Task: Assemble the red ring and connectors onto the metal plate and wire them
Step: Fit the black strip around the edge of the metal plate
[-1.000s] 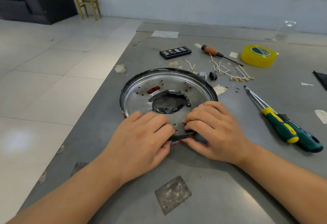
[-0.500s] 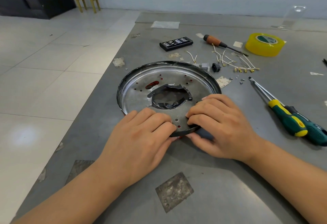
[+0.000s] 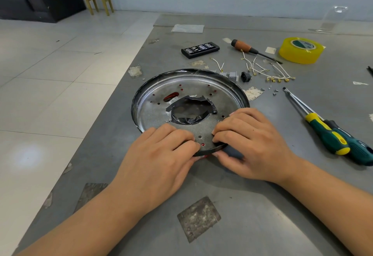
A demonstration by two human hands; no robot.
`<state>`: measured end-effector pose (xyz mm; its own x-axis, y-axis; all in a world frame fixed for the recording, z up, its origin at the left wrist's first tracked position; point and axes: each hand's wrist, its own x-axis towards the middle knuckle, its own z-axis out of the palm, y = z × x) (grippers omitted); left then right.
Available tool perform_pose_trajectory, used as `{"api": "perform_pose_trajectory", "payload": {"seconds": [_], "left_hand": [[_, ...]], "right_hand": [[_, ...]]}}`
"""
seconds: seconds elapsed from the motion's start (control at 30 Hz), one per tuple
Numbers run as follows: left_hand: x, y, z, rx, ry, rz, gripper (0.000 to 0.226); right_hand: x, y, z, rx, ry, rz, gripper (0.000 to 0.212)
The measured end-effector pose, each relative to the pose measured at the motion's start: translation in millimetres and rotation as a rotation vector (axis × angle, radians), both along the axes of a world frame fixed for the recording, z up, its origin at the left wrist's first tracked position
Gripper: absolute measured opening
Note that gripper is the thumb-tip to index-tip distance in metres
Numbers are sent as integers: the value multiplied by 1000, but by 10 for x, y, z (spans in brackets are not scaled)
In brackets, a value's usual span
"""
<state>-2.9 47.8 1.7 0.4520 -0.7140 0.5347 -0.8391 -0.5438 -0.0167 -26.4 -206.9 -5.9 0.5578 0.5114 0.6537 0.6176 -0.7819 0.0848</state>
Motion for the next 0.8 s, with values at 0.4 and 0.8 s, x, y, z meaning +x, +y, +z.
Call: {"api": "perform_pose_trajectory", "payload": {"seconds": [0.4,0.8], "left_hand": [[11,-5,-24,-15,-13,-16,14],[33,-11,-67,-22,-11,-22,10]], "right_hand": [[-6,-5,1,16,-12,22,15],[7,4,-19,21,-22,38,15]]}}
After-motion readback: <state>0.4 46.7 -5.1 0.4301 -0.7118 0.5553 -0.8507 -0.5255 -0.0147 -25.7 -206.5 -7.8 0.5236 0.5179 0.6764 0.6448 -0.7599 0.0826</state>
